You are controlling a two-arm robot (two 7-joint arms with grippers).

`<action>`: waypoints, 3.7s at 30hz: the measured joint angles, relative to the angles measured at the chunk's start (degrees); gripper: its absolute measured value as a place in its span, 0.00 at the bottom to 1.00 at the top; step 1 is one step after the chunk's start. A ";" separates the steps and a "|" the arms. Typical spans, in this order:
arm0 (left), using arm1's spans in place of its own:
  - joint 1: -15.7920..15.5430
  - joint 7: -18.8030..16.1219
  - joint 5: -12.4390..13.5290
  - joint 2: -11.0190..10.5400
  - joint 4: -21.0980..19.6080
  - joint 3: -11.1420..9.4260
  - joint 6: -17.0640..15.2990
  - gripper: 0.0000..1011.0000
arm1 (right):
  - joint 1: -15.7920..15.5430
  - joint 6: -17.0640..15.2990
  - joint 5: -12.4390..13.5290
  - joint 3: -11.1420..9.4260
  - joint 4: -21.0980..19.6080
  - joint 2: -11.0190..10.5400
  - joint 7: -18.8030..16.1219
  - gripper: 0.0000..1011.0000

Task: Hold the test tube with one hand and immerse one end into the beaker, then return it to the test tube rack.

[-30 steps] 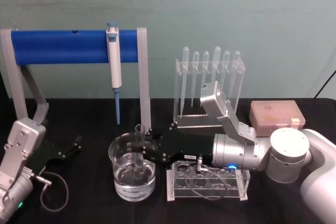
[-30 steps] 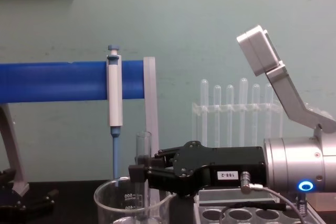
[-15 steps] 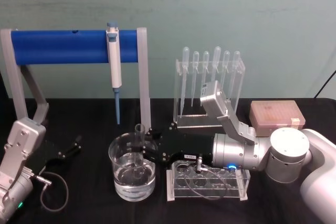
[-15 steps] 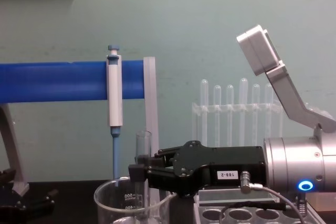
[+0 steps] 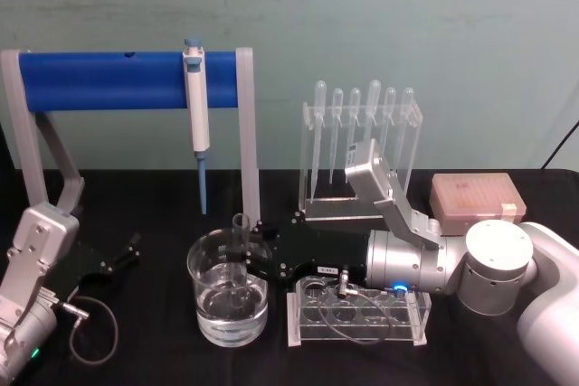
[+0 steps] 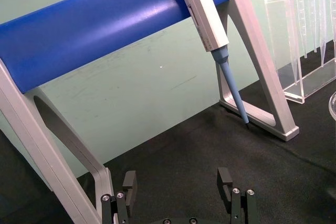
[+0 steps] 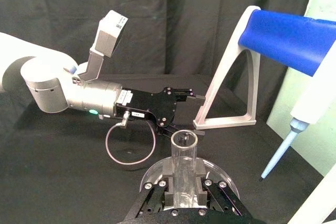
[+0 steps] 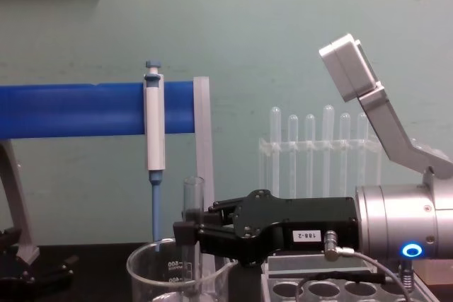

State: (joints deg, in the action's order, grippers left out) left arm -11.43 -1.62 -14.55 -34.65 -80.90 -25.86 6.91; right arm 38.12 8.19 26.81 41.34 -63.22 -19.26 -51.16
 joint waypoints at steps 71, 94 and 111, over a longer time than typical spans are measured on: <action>0.00 0.00 0.00 0.00 0.00 0.00 0.00 0.99 | 0.00 0.01 0.00 0.00 0.00 0.00 0.00 0.22; 0.00 0.00 0.00 0.00 0.00 0.00 0.00 0.99 | 0.00 0.00 0.00 0.00 0.00 0.00 0.00 0.22; 0.00 0.00 0.00 0.00 0.00 0.00 0.00 0.99 | 0.00 0.01 0.00 0.00 0.00 0.00 0.00 0.22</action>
State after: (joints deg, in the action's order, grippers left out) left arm -11.43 -1.62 -14.55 -34.65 -80.90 -25.86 6.91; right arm 38.12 8.19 26.81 41.34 -63.21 -19.26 -51.16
